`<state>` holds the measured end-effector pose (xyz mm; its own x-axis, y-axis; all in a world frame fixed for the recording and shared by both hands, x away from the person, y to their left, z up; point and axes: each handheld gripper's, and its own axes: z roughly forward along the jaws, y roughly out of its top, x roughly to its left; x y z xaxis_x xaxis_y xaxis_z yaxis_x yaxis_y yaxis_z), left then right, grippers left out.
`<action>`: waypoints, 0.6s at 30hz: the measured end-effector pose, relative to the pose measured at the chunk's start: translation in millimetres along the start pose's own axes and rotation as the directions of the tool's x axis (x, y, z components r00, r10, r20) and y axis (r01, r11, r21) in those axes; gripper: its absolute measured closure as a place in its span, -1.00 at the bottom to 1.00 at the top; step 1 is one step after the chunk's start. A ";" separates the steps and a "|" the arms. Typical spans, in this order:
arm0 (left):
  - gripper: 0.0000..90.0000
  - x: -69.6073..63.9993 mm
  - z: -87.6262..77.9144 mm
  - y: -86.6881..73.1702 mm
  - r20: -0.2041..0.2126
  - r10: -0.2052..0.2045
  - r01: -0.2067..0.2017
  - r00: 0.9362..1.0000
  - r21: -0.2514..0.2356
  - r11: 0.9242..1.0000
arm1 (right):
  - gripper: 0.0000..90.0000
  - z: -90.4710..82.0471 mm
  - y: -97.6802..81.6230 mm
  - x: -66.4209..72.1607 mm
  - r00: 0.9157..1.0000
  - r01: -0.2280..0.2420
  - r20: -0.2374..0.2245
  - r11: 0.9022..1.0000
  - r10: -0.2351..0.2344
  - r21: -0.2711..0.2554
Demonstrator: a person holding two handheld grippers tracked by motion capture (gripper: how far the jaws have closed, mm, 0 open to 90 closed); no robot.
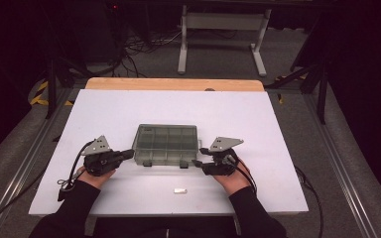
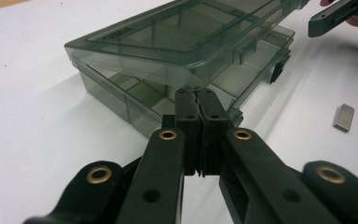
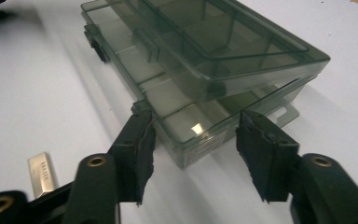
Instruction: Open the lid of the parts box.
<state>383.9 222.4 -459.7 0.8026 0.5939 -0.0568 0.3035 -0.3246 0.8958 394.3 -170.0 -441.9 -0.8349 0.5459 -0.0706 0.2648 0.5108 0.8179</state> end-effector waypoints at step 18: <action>0.81 -2.3 -1.6 0.4 0.005 0.004 -0.004 1.000 -0.013 1.000 | -0.25 10.2 23.6 -14.8 1.000 0.024 0.006 0.999 -0.025 0.043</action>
<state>381.3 222.1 -458.4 0.8062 0.5891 -0.0554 0.2940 -0.3175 0.9015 417.9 -159.3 -427.4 -0.8384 0.5369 -0.0939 0.2650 0.5520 0.7906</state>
